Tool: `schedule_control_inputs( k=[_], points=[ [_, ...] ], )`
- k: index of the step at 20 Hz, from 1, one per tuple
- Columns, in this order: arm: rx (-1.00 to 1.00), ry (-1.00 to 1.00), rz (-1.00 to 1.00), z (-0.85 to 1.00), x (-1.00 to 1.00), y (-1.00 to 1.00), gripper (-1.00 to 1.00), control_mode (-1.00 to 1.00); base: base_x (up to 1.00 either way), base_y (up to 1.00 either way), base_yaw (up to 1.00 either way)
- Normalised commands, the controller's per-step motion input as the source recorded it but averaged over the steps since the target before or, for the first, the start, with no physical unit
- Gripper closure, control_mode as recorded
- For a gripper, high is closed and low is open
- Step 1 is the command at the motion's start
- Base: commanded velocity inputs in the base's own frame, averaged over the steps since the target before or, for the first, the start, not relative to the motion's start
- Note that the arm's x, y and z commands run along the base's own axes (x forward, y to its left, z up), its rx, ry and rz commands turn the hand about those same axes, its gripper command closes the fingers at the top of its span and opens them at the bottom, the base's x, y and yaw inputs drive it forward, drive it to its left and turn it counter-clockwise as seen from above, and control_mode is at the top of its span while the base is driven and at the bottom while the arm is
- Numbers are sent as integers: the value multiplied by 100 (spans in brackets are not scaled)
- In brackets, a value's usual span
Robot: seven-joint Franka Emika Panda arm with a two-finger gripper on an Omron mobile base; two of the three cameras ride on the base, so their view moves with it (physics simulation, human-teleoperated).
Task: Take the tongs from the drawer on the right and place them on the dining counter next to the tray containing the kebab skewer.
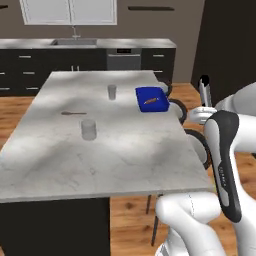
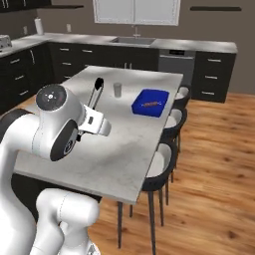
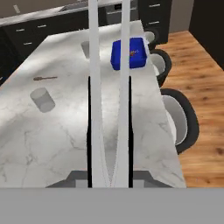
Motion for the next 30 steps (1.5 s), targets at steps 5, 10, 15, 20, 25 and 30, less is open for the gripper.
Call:
schedule_control_inputs(
  k=[5,10,15,20,25,30],
  points=[
    [0,0,0,0,0,0,100,100,-26,-100,27],
    [0,0,0,0,0,0,100,100,-3,-100,46],
    [0,0,0,0,0,0,100,100,-9,-88,67],
    [0,0,0,0,0,0,100,100,-24,-67,81],
    [0,0,0,0,0,0,100,100,-19,-60,84],
    [0,0,0,0,0,0,100,100,-16,-66,83]
  ],
)
